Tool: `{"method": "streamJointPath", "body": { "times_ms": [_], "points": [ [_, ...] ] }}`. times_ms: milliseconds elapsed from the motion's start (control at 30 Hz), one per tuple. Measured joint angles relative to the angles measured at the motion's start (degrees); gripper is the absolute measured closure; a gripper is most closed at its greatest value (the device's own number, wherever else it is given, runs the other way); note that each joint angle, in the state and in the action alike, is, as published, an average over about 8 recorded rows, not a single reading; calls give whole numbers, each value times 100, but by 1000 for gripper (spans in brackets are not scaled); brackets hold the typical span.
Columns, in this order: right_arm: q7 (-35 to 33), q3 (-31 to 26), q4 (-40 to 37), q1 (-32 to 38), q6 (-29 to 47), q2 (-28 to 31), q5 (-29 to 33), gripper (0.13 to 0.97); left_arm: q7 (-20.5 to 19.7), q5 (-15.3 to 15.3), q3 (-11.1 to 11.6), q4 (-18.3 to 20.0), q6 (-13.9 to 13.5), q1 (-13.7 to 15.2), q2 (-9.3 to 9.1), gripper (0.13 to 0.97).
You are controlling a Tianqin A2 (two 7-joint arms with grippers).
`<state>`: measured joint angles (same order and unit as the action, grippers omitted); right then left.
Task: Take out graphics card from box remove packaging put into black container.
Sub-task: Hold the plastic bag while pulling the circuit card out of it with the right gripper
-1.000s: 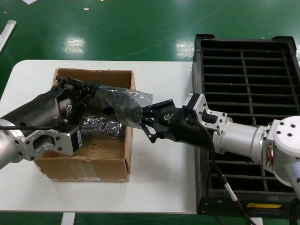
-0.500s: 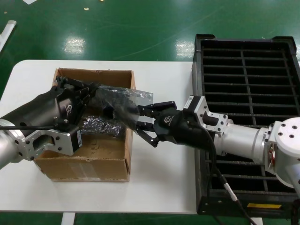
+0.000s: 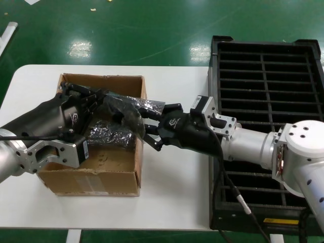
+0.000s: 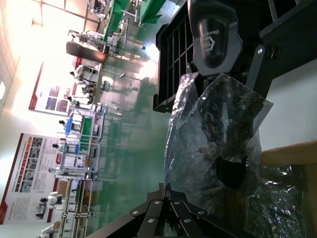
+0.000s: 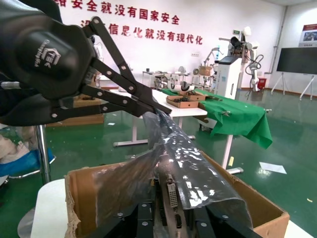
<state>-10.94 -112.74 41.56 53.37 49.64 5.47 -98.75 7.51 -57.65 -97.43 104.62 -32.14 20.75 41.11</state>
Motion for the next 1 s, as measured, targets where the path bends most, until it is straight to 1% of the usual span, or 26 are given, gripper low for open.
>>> {"method": "streamJointPath", "body": {
  "times_ms": [167,333,400,800,1000],
  "points": [
    [-154,77,-294,97,38,-105,-53,852,0,0,0,0,0,0,0,959],
    [-111,95,-186,36,36,-86,-51,893,0,0,0,0,0,0,0,959],
    [-55,87,-64,-20,26,-53,-37,909,0,0,0,0,0,0,0,959],
    [370,-64,1092,-448,22,346,92,909,0,0,0,0,0,0,0,959],
    [462,-158,1523,-604,42,547,166,909,0,0,0,0,0,0,0,959]
  ]
}}
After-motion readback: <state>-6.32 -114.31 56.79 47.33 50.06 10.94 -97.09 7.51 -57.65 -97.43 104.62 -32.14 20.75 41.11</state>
